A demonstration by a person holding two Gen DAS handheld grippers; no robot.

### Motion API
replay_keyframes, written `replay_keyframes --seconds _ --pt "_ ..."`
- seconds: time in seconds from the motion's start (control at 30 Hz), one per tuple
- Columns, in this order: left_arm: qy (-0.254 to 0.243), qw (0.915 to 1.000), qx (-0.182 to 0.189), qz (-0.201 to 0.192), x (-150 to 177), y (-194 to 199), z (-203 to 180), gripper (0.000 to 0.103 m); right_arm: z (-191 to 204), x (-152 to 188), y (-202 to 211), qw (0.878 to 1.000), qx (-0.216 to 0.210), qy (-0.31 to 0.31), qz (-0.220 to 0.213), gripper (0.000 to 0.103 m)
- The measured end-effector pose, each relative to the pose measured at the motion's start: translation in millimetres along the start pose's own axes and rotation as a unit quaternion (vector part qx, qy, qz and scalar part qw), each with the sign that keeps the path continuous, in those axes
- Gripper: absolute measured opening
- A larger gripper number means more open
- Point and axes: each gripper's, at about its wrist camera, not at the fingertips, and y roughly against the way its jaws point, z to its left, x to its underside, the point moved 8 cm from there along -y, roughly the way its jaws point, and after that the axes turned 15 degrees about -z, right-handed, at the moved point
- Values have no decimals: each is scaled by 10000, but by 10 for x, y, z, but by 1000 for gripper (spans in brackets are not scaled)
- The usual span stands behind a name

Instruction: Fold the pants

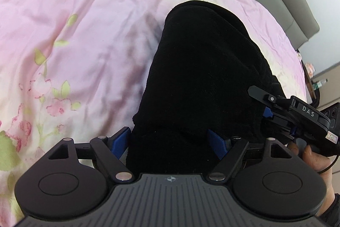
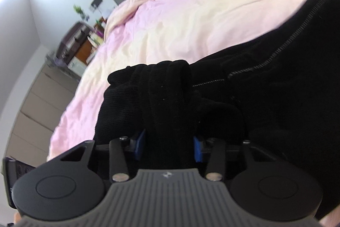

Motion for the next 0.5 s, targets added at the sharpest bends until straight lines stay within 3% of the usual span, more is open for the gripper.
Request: replay_keyframes --seconds 0.07,0.17,0.23,0.37,0.43,0.5 --pt "359 9993 -26 -69 -9 42 85 88 228 -114 -41 9992 -108 388 47 27" --pt "1012 9944 84 -279 -44 144 187 88 819 -410 113 9891 -1325 611 -180 17" --pt "1186 9918 248 -400 -99 212 177 88 1082 -506 128 9808 -1600 1077 -283 17" --pt "731 9960 -18 -509 -149 181 165 85 685 -421 -272 9942 -825 687 115 19" --pt "626 9975 13 -330 -101 96 132 85 357 -293 -410 9981 -288 501 215 22" --pt "411 9991 -26 -121 -18 8 91 86 56 -177 -465 9997 -17 180 150 30"
